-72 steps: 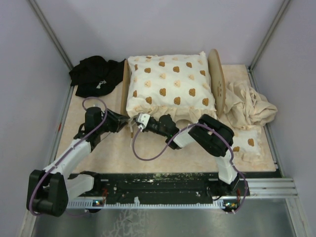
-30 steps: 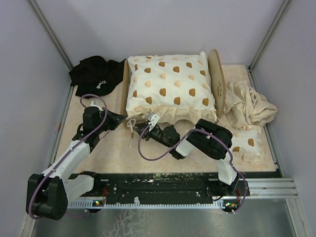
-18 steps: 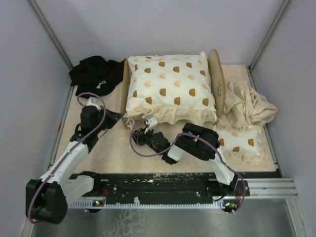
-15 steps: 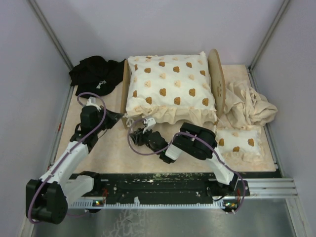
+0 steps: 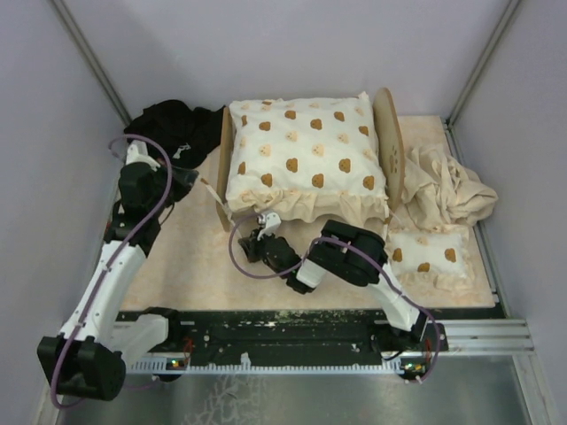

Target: Set up the pet bed

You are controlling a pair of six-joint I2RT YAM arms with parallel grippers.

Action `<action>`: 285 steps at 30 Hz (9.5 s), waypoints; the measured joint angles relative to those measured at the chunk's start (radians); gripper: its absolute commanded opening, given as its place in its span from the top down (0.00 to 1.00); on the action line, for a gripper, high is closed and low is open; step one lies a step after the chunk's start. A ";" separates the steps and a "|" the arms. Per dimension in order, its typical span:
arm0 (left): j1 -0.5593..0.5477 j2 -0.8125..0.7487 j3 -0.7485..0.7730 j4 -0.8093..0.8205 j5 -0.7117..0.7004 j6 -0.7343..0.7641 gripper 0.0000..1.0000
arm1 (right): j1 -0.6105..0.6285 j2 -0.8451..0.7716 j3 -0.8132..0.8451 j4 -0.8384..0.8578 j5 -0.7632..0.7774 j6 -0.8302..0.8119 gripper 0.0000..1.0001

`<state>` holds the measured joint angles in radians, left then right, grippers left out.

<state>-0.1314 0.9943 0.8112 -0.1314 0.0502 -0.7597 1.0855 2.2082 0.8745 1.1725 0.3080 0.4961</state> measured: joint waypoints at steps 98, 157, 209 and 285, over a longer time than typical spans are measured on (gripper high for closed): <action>0.117 0.340 0.095 -0.105 0.118 -0.043 0.35 | -0.069 -0.570 -0.130 -0.462 -0.176 -0.424 1.00; 0.003 -0.055 -0.418 0.264 0.465 0.026 0.46 | -0.082 -0.571 -0.159 -0.394 -0.278 -0.152 1.00; -0.122 0.062 -0.278 0.063 0.040 0.230 0.77 | -0.493 -1.158 -0.299 -1.187 0.067 -0.312 0.48; -0.128 0.265 0.232 -0.012 -0.336 0.380 0.43 | -0.737 -1.552 -0.290 -1.343 -0.113 -0.033 0.02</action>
<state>-0.2596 1.2594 1.0431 -0.1436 -0.2859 -0.3801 0.3485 0.6559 0.5846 -0.1703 0.1955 0.4629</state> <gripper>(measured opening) 0.591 0.970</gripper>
